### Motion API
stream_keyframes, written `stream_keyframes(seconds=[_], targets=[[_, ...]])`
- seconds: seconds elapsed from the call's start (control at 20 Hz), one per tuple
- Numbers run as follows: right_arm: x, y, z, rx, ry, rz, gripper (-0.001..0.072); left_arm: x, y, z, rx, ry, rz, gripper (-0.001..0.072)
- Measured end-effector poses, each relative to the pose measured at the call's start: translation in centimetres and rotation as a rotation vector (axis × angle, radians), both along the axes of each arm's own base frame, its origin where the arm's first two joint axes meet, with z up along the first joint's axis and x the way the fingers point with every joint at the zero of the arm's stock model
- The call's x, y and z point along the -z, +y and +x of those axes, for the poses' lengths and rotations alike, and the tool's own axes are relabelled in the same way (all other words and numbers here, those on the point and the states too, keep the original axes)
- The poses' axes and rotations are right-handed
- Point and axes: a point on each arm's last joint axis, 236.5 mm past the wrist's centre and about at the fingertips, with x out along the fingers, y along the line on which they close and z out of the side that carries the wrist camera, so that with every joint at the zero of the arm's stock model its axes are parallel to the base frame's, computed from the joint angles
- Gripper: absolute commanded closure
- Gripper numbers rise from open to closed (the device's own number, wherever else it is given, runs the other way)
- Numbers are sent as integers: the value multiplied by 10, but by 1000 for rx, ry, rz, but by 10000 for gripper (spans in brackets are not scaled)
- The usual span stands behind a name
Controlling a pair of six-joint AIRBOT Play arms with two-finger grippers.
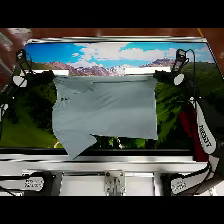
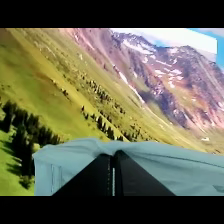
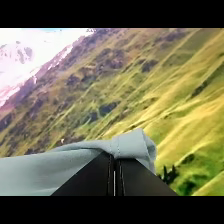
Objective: Fold the shirts.
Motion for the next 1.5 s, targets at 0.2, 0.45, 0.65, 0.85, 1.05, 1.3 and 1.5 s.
stream_keyframes(seconds=[0.2, 0.45, 0.65, 0.85, 1.05, 1.3, 1.5], targets=[[19, 5, -3, -1, 42, 24, 658, 30, -1, 2, -9, 54, -18, 669], [42, 16, -53, -87, 284, 45, 659, 53, 2, -23, 73, 209, -21, 670], [64, 19, -97, -140, 489, 41, 658, 84, -1, -67, 162, 427, -61, 670], [75, 18, -115, -144, 576, 44, 658, 105, -7, -96, 176, 576, -125, 670], [78, 14, -118, -124, 596, 37, 639, 117, -9, -107, 158, 646, -162, 667], [76, 16, -119, -110, 601, 58, 11, 117, -4, -109, 128, 670, -188, 41], [56, 4, -141, -160, 648, 5, 14, 90, 20, -114, 98, 700, -221, 49]])
